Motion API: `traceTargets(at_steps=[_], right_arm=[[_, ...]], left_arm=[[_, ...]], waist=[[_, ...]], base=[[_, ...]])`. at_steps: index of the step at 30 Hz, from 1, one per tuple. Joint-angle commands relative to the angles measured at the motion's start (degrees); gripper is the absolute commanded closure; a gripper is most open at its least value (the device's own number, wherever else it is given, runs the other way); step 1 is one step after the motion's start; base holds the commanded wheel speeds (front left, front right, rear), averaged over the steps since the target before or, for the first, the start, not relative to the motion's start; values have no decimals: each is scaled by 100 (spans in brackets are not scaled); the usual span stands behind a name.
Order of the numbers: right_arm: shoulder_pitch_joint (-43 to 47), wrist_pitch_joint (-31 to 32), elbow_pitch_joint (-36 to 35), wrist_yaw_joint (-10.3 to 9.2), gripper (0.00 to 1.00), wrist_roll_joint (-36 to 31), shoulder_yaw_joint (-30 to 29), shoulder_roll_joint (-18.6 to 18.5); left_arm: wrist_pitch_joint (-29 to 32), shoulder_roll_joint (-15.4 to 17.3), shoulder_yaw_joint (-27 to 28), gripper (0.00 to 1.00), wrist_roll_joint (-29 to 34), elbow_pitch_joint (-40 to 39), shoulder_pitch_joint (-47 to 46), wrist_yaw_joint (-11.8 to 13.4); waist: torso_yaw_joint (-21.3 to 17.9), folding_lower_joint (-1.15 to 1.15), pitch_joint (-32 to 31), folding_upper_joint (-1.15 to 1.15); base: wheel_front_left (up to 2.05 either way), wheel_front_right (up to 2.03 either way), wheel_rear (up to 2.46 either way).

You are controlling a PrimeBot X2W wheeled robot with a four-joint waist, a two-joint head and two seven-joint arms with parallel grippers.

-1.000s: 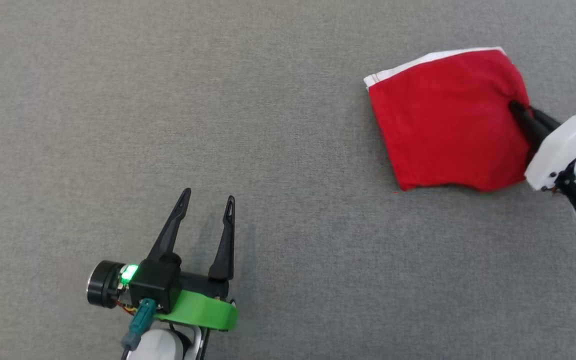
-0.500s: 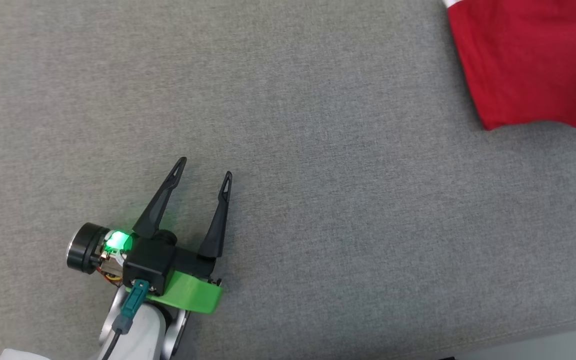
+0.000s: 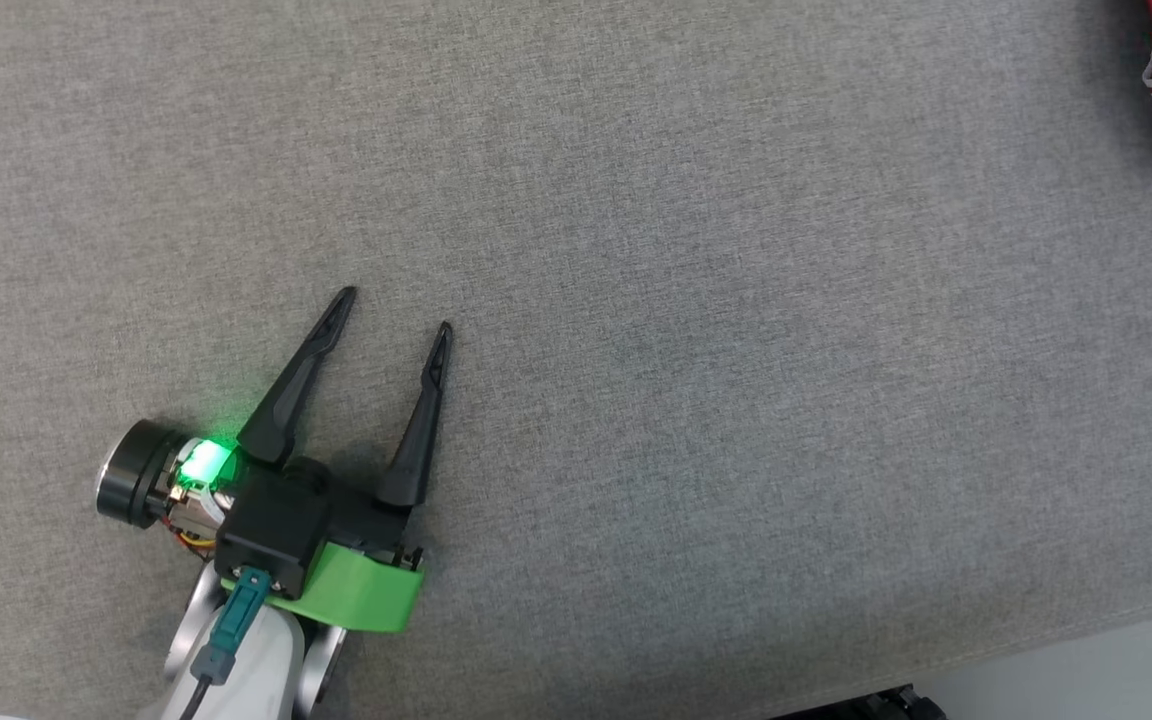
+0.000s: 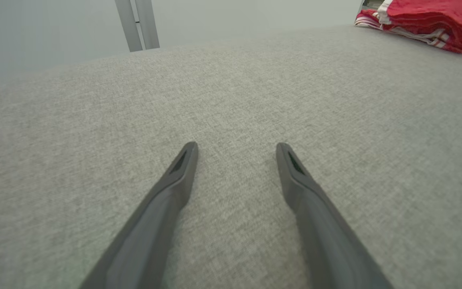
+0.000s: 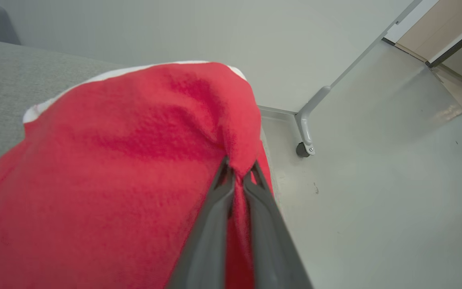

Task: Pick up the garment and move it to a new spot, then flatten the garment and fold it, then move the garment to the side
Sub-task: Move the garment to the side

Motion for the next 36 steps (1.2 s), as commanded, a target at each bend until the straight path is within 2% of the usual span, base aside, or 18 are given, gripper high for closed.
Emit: traceTargets(at_steps=[1, 9, 10, 11, 19, 24, 28, 31, 36], right_arm=[[-105, -95, 80, -12, 100, -96, -16, -38], [-252, -239, 589, -12, 100, -334, -80, 75], [-281, -268, 665, -12, 80, -363, -112, 95], [-321, -344, 772, -12, 0, -446, -162, 125], [-746, -1125, 1533, -12, 0, -1543, -523, 588], [-630, -1325, 1557, -12, 0, -1912, -669, 1230], [-173, -1332, 989, -12, 0, -1975, -862, 1885], [466, -1333, 414, -12, 0, -2057, -1072, 2492], [1466, -1332, -351, -12, 0, -2230, -1163, 3301]], left_arm=[[39, 62, 27, 0, 7, 254, -160, 3], [39, 119, 36, 0, -24, 232, -188, 59], [40, 127, 36, 0, -26, 233, -192, 61], [40, 134, 35, 0, -34, 235, -200, 66], [38, 119, -2, 0, -84, 251, -208, 99], [25, -53, -72, 0, -151, 292, -127, 135], [22, -217, -46, 0, -298, 377, 49, 209], [19, -353, 41, 0, -446, 446, 179, 274], [19, -529, 215, 0, -640, 575, 499, 409]], waist=[[44, 0, 35, -1], [132, 0, 89, -1], [138, 0, 90, -1], [146, 0, 89, -1], [168, 0, -85, -1], [241, 0, -508, -1], [315, 0, -987, -1], [375, 0, -1459, -1], [556, 0, -2187, -1]], base=[[0, 0, 0], [0, 0, 0], [0, 0, 0], [0, 0, 0], [0, 0, 0], [0, 0, 0], [0, 0, 0], [0, 0, 0], [0, 0, 0]])
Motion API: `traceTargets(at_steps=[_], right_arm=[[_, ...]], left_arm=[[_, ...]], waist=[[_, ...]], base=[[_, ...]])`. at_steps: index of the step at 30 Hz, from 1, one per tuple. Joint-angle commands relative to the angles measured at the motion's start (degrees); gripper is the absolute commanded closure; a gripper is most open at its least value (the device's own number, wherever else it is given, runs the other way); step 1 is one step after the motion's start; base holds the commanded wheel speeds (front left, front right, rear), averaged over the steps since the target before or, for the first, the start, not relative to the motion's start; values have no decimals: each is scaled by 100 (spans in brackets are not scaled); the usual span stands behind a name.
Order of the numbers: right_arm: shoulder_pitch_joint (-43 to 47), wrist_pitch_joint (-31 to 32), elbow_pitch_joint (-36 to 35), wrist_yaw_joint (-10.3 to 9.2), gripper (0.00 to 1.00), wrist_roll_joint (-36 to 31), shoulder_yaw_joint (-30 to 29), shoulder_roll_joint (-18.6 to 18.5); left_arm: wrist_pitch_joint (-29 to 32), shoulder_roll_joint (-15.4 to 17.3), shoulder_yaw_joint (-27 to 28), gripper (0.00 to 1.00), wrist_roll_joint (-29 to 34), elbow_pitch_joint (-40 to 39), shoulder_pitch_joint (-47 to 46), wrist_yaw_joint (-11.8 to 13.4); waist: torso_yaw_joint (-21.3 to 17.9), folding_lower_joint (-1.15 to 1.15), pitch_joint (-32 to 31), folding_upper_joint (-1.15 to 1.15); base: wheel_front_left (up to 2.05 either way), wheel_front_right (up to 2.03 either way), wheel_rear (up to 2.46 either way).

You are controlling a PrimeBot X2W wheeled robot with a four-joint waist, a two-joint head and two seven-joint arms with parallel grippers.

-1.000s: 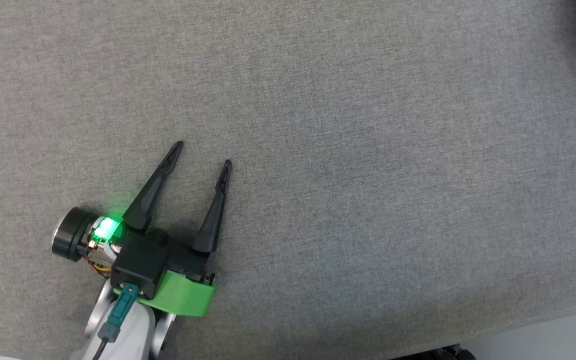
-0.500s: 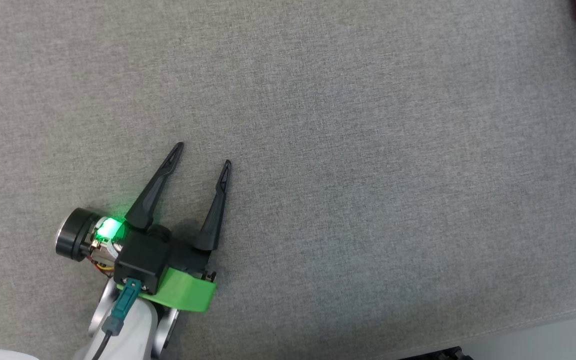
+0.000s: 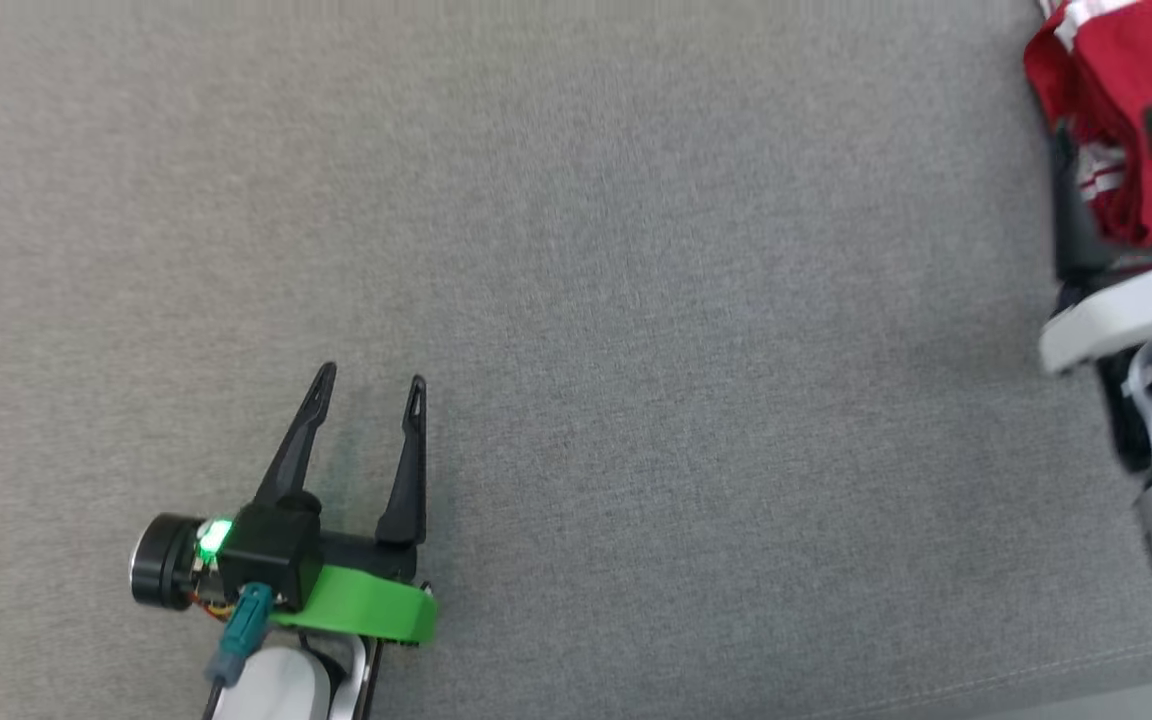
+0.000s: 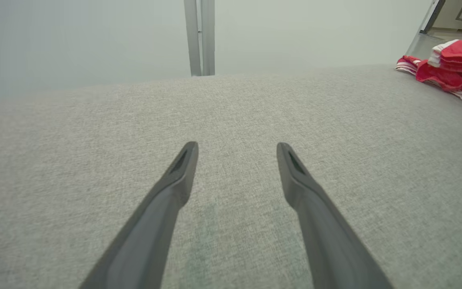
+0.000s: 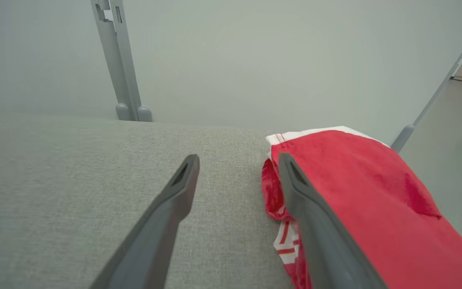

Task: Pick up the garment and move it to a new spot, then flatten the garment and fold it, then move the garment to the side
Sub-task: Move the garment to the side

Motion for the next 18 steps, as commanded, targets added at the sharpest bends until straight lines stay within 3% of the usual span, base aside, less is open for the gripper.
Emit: traceTargets(at_steps=[1, 10, 18], right_arm=[[302, -11, -113, -11, 0, -62, -27, 160], [1781, -12, -947, -11, 0, -324, 289, 1074], [2849, -12, -1643, -11, 0, -546, 248, 1442]], left_arm=[[2, -37, 49, 0, -63, 46, 162, 49], [2, -177, 361, 0, -251, 220, 715, 295], [2, -212, 538, 0, -240, -109, 1151, 284]], waist=[[272, 0, -886, 0], [652, 0, -1919, 0], [899, 0, -2418, 0]], base=[[0, 0, 0], [0, 0, 0], [0, 0, 0]])
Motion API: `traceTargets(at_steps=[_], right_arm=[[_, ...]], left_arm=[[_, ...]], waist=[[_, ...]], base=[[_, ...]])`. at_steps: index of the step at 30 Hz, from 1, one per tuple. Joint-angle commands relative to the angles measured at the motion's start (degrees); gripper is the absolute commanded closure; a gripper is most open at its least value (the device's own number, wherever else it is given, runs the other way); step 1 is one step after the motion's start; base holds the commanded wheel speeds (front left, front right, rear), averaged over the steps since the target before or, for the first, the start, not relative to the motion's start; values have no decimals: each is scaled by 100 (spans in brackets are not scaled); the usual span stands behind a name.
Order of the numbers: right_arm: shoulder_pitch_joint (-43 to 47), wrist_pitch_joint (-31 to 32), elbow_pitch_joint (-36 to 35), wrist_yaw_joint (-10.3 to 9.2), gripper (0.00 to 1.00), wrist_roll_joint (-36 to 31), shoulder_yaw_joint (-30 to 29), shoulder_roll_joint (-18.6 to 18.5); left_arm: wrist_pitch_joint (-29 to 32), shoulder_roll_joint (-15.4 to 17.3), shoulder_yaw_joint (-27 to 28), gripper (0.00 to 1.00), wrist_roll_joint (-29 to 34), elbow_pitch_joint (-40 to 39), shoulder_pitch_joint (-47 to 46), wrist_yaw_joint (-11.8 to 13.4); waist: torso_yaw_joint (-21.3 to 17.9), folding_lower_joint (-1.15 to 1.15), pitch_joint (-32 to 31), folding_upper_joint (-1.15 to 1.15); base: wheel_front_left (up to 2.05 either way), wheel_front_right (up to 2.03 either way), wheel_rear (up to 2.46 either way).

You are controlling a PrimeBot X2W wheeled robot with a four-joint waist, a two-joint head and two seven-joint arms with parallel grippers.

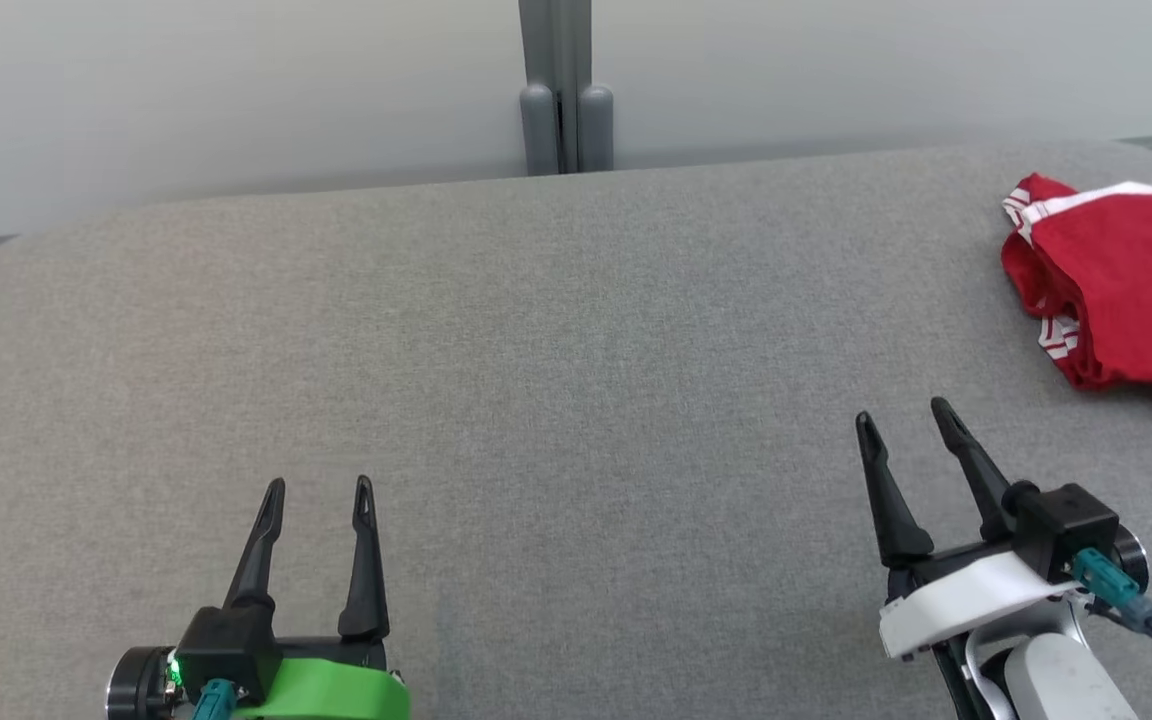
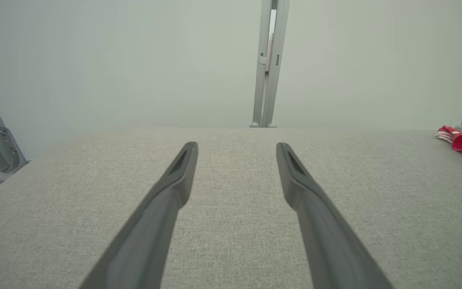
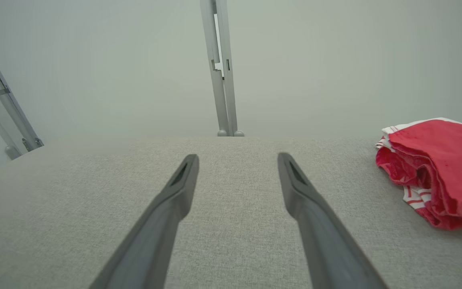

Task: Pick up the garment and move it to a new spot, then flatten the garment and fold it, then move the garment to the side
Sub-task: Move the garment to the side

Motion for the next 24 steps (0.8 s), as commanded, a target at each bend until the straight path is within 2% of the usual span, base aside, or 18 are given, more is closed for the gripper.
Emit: traceTargets(at_steps=[1, 4, 8, 24], right_arm=[[177, -11, -77, -10, 0, -51, -35, 26], [447, -11, -223, -10, 0, -129, -113, 98], [737, -11, -312, -10, 0, -163, -222, 152], [1110, -12, -295, -10, 0, -341, -98, 321]], left_arm=[[2, 0, 12, 0, 44, -58, 131, -48], [2, -2, -32, 0, 77, -192, 250, -205], [2, -2, -37, 0, 137, -279, 433, -288], [2, -3, 3, 0, 190, -152, 789, -262]], waist=[[355, 0, -458, 0], [416, 0, -543, 0], [461, 0, -677, 0], [383, 0, -934, 0]], base=[[0, 0, 0], [0, 0, 0], [0, 0, 0], [0, 0, 0]])
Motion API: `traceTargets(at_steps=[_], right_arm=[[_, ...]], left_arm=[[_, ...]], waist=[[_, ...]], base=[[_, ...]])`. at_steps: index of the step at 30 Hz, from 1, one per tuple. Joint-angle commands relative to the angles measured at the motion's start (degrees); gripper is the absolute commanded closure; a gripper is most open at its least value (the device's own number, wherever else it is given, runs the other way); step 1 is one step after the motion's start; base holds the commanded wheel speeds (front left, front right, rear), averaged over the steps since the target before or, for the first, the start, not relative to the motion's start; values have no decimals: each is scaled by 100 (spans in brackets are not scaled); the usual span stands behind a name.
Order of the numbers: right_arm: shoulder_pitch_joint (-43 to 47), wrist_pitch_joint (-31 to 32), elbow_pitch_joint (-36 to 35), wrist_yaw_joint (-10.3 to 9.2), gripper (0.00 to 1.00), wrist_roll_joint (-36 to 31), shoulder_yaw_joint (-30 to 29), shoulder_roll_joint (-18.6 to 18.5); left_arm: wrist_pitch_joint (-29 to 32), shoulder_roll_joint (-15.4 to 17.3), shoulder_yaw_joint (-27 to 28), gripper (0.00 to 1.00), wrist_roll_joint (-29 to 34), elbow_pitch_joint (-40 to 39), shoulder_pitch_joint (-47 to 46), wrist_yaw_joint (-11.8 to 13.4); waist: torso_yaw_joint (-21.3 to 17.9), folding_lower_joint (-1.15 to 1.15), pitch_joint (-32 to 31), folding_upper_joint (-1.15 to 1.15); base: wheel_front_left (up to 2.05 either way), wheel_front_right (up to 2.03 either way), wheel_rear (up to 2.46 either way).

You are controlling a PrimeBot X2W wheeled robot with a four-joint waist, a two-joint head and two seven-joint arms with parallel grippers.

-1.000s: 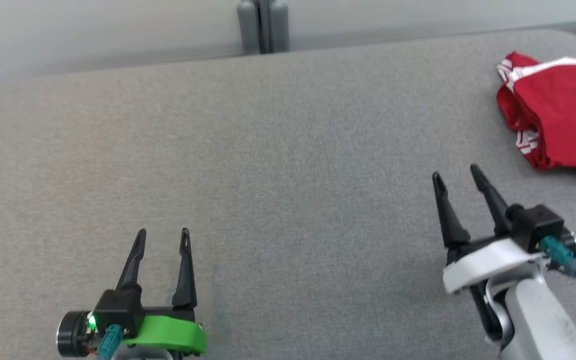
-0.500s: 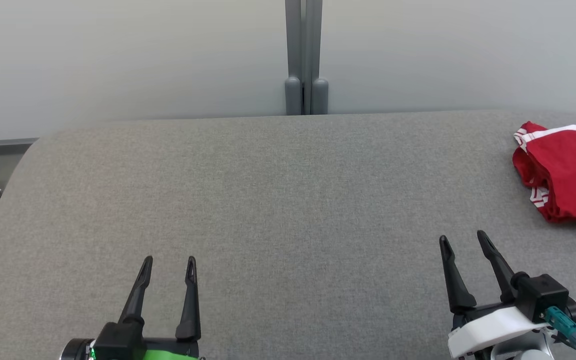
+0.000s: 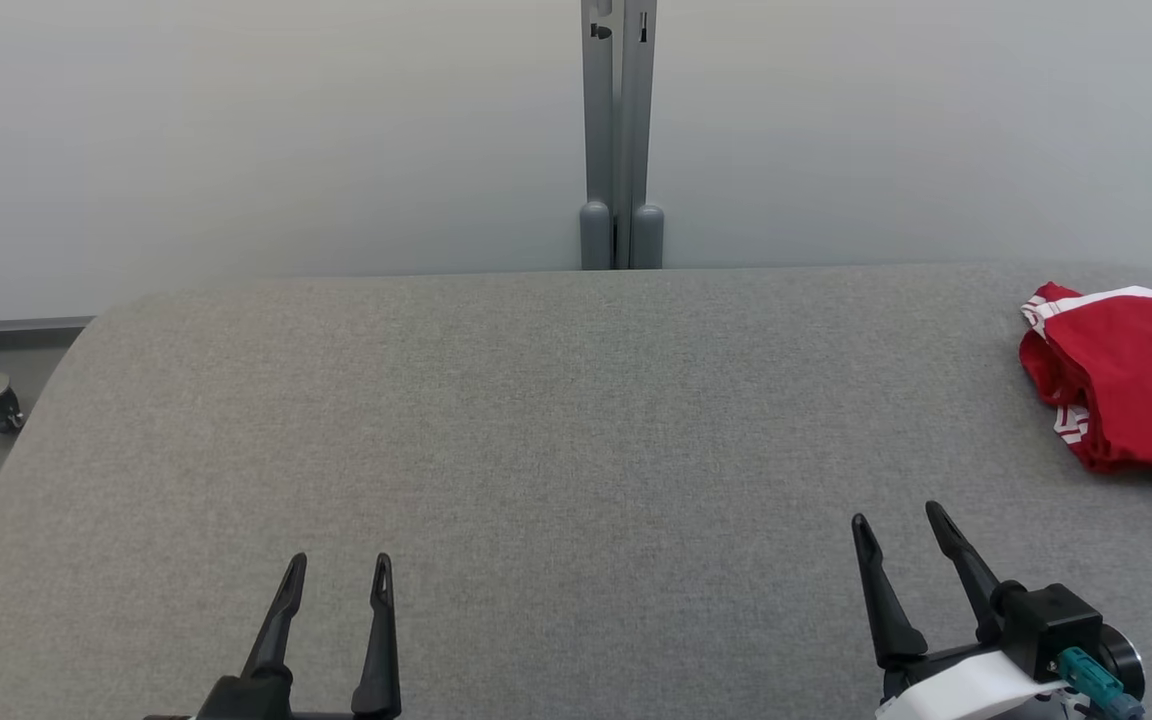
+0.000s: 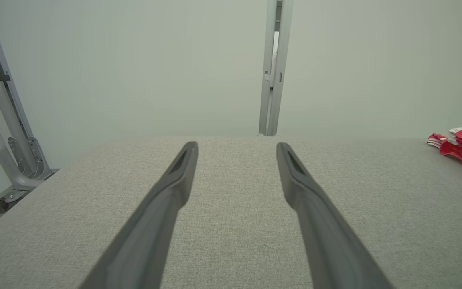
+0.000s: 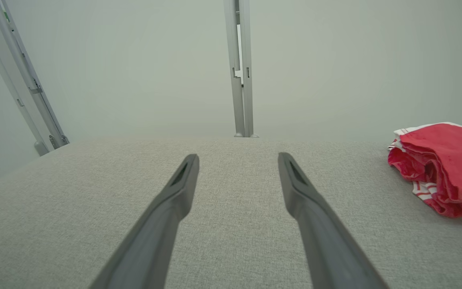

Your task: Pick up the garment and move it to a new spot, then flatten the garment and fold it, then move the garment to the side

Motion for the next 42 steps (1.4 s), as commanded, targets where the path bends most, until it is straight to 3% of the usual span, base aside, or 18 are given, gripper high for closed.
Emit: traceTargets(at_steps=[1, 15, 16, 19, 42], right_arm=[[63, -12, 9, -10, 0, -12, 20, 18], [134, -12, 15, -10, 0, -18, -5, 13], [86, -1, 16, 0, 100, -2, -3, 10], [110, 12, 81, 1, 100, 112, 0, 13], [-290, 567, 231, -1, 100, 2639, -249, -44]], left_arm=[[2, 3, 2, 0, 23, 31, 66, -1], [2, 4, 41, 0, 24, 33, 62, -135], [0, -1, 28, 100, 56, 39, 9, -118], [3, -1, 8, 100, -57, 94, 39, -128], [501, 143, 309, 100, -2678, 428, -481, -311]], waist=[[-7, 0, -5, 0], [-40, 0, -26, 0], [-40, 0, -26, 0], [-42, 0, -19, 0], [-83, 0, 95, 0]], base=[[0, 0, 0], [0, 0, 0], [0, 0, 0], [0, 0, 0], [0, 0, 0]])
